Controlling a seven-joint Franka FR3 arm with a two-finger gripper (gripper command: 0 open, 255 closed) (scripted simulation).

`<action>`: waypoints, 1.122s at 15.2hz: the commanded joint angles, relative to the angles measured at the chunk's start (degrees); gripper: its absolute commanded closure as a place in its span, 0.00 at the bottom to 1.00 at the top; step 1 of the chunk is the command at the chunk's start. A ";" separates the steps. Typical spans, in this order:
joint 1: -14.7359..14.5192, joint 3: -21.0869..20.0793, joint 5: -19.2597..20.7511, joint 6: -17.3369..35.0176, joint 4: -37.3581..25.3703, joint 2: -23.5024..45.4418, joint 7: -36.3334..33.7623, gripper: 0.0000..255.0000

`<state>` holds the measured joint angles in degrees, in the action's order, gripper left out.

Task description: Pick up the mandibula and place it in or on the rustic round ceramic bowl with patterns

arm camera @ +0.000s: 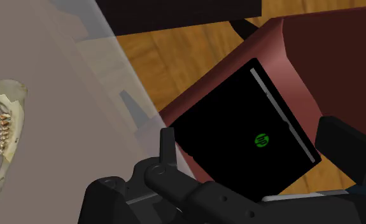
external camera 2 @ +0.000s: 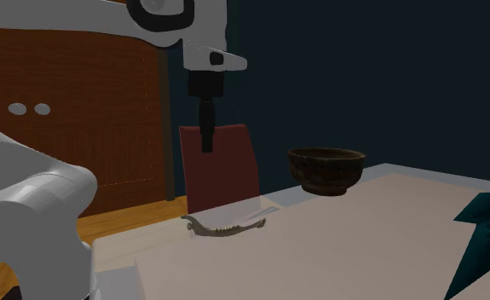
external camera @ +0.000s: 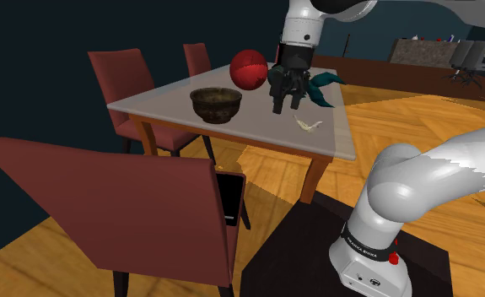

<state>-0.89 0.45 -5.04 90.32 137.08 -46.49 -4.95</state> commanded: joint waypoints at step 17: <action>6.74 30.30 0.28 9.87 0.47 8.70 21.68 0.00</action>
<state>5.71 28.79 -4.39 99.66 137.79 -38.74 15.25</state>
